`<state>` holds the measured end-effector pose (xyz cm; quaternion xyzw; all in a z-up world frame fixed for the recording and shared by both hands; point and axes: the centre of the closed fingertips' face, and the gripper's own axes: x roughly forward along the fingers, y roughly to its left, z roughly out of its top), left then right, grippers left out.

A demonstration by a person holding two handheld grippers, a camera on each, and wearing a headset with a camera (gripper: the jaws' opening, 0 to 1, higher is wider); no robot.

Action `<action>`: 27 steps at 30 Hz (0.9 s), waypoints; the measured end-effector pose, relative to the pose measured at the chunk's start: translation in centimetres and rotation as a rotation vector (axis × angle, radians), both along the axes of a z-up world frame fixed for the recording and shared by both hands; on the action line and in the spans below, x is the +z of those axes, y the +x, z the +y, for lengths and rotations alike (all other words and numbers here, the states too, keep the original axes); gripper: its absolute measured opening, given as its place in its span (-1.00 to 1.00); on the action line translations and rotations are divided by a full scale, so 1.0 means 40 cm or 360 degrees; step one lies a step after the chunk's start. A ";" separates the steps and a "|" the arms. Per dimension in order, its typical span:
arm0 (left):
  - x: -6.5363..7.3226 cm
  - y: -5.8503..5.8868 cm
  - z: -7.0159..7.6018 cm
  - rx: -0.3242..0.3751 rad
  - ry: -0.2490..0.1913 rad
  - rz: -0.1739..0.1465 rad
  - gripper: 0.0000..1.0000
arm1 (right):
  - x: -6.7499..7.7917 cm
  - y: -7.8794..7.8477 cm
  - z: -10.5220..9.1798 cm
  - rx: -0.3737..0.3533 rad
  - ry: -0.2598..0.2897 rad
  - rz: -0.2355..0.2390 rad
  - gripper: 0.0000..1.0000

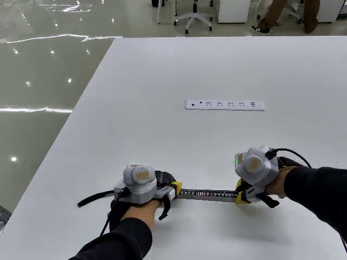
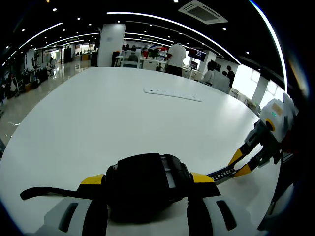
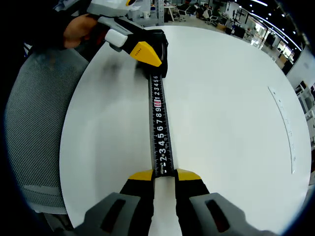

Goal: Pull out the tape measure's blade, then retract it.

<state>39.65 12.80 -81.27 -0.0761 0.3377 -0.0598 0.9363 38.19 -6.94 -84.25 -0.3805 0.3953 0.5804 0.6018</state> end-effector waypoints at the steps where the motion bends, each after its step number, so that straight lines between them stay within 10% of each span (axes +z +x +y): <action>1: 0.000 0.000 0.000 -0.0001 0.0001 0.0000 0.22 | 0.000 0.000 0.002 0.0001 0.0000 -0.0001 -0.78; 27: -0.002 0.000 0.001 -0.0005 -0.0008 0.0011 0.23 | -0.001 0.000 0.048 -0.0006 0.0055 -0.0002 -0.79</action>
